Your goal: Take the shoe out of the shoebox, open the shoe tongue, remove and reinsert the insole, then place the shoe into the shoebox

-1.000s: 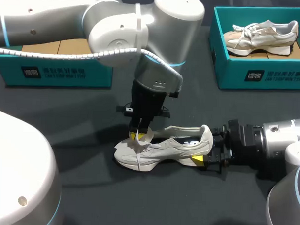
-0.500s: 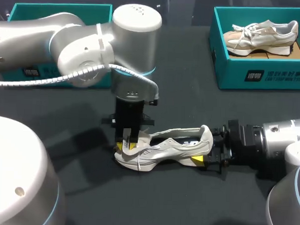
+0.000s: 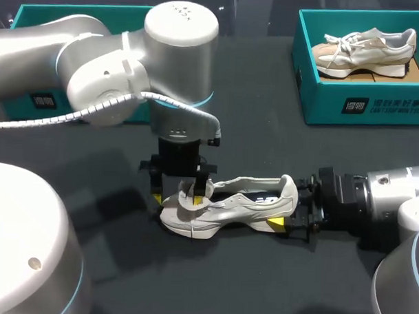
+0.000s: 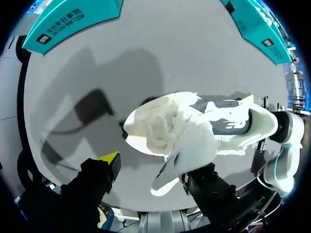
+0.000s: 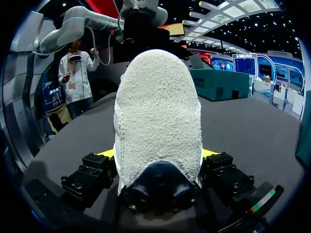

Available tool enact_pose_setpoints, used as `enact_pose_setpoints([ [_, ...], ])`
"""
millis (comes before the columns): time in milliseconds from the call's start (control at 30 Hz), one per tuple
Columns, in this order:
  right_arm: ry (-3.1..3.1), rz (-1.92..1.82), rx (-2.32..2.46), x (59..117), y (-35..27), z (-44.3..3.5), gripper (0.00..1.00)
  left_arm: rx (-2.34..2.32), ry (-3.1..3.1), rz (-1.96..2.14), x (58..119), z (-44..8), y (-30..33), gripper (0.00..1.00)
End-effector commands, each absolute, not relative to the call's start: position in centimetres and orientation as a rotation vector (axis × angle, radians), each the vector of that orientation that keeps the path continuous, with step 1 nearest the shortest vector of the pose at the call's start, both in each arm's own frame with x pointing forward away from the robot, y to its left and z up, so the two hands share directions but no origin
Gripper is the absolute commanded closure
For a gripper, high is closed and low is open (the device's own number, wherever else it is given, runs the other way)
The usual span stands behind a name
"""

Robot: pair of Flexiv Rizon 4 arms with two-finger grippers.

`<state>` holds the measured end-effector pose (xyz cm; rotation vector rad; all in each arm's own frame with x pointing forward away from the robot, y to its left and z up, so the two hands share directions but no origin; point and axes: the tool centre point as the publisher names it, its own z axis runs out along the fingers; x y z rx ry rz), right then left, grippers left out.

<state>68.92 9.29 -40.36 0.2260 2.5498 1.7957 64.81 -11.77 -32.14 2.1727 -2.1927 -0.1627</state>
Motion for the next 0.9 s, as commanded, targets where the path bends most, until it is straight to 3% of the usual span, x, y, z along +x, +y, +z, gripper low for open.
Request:
enact_pose_setpoints([
  [33,2.551,1.792,0.227,68.8,9.3,-40.2,1.00,2.148,-2.249,-0.063,65.0,-28.5,-12.1,0.32],
  [367,2.551,1.792,0.227,68.8,9.3,-40.2,1.00,1.904,-2.495,0.147,68.3,-23.8,-18.0,0.39],
  [467,2.551,1.792,0.227,68.8,9.3,-40.2,1.00,1.694,-2.614,0.220,68.9,-22.6,-19.1,0.54],
  [500,2.551,1.792,0.227,68.8,9.3,-40.2,1.00,1.585,-2.665,0.235,69.0,-22.2,-19.4,0.70],
  [533,2.551,1.792,0.227,68.8,9.3,-40.2,1.00,1.480,-2.712,0.244,69.0,-21.9,-19.5,0.96],
  [567,2.551,1.792,0.227,68.8,9.3,-40.2,1.00,1.360,-2.761,0.252,69.2,-21.5,-19.7,1.00],
  [667,2.551,1.792,0.227,68.8,9.3,-40.2,1.00,0.766,-2.993,0.132,69.8,-20.9,-20.0,1.00],
  [900,2.551,1.792,0.227,68.8,9.3,-40.2,1.00,0.766,-2.993,0.132,69.8,-20.9,-20.0,1.00],
])
